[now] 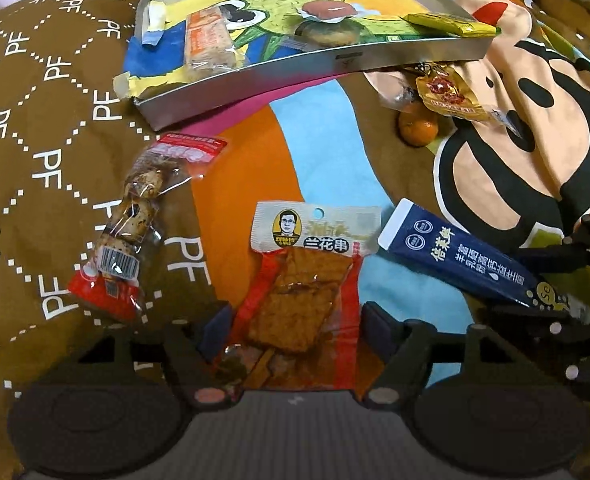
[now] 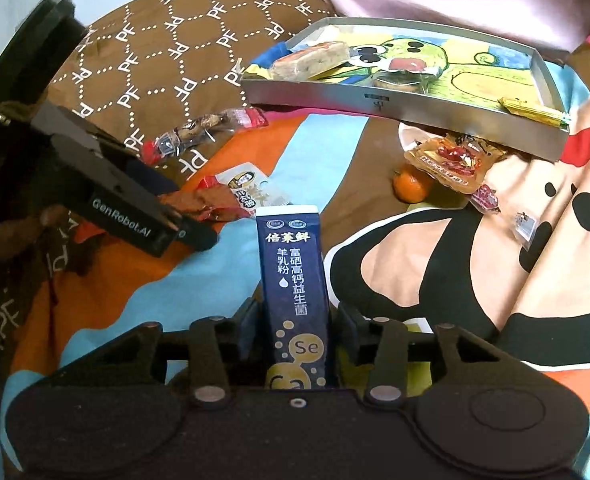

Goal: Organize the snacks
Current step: 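Close left tool on red tofu-strip pack while right tool closes on blue stick, then carry red pack into tray with left tool while right tool carries blue stick in, then open both tools to release the snacks in the tray and lift away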

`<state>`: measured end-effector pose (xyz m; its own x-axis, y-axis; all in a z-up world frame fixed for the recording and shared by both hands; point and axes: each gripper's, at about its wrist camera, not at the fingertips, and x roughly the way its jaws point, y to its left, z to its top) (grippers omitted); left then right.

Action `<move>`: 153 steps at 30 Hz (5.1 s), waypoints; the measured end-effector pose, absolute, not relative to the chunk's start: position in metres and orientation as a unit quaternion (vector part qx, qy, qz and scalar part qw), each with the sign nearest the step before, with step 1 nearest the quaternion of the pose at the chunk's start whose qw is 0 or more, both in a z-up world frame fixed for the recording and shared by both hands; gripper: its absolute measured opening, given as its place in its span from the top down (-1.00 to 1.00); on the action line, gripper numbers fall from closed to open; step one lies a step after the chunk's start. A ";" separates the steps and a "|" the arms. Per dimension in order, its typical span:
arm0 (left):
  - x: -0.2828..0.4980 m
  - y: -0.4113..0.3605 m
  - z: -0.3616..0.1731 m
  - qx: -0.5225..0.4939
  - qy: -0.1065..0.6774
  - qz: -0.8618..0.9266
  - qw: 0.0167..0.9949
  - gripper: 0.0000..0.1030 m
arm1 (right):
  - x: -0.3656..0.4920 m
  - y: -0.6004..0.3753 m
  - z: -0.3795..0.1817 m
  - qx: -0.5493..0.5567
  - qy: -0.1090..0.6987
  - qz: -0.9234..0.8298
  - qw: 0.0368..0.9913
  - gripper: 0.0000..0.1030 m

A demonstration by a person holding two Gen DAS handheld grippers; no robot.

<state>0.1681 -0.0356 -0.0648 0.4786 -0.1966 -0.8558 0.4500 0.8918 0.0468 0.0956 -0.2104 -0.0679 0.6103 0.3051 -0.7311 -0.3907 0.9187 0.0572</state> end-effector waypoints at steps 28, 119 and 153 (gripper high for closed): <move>0.139 -0.049 -0.055 0.132 0.466 -0.122 0.866 -0.10 | 0.063 -0.167 -0.080 -0.273 0.307 0.169 0.896 0.41; 0.269 -0.093 0.047 -0.008 0.292 -0.083 0.953 0.07 | 0.187 -0.220 -0.002 -0.228 0.090 -0.009 0.969 0.42; 0.317 -0.158 0.028 -0.001 0.306 -0.038 0.951 -0.68 | 0.250 -0.278 -0.018 -0.056 0.162 -0.003 0.985 -0.84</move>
<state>0.3168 -0.1581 0.0280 0.8098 -0.0737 -0.5821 0.0722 0.9971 -0.0257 0.2501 -0.2776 -0.0179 0.9477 -0.0250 -0.3181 -0.0114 0.9937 -0.1119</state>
